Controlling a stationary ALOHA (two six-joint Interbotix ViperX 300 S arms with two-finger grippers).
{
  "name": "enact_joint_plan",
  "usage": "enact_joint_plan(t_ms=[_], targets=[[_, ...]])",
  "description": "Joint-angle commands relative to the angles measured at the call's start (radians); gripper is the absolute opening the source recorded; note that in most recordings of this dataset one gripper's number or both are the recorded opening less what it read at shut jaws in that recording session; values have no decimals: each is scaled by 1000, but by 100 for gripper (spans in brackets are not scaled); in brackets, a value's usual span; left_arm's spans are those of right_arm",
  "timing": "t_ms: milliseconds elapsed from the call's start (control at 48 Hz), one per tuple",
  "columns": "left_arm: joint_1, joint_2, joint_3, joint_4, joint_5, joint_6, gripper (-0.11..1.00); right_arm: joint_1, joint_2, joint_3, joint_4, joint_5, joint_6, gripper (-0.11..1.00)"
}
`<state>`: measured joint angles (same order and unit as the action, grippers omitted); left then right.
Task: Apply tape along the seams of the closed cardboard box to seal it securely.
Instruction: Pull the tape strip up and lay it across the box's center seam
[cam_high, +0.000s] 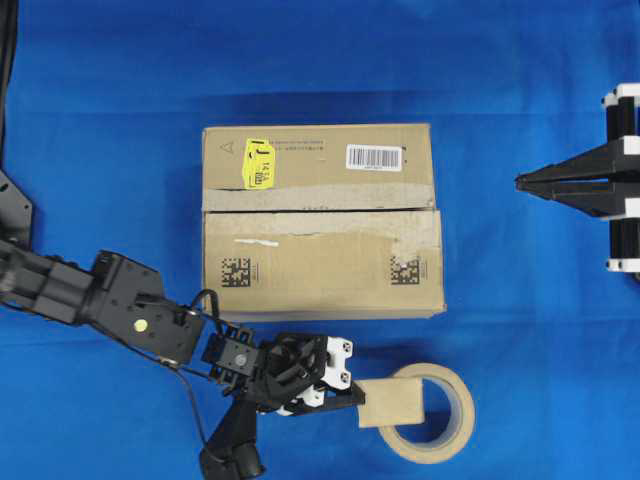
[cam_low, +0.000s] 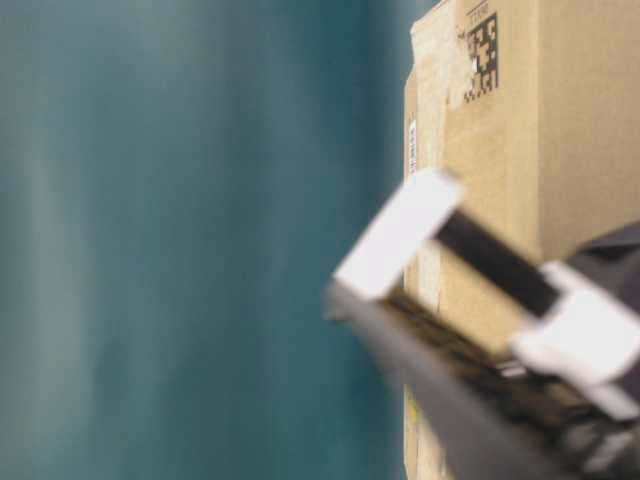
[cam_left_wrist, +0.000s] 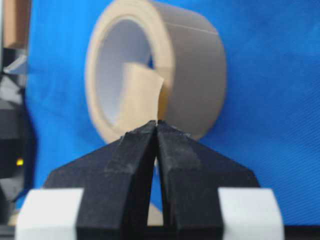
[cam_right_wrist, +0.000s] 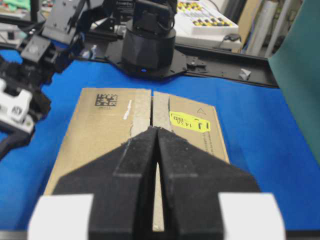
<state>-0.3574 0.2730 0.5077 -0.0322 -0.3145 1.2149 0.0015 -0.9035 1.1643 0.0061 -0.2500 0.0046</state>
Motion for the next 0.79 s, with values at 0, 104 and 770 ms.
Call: enact_joint_plan(t_ms=[0,104,770], targets=[[6,-77,-5,2,14,5,0,0,2,-17,2,0,0,2],[15,-144,8,2,49,44,0,0,0,-17,2,5,0,2],[239,-393,115,5,78,376,0,-2,0,-18,2,6,-8,2]])
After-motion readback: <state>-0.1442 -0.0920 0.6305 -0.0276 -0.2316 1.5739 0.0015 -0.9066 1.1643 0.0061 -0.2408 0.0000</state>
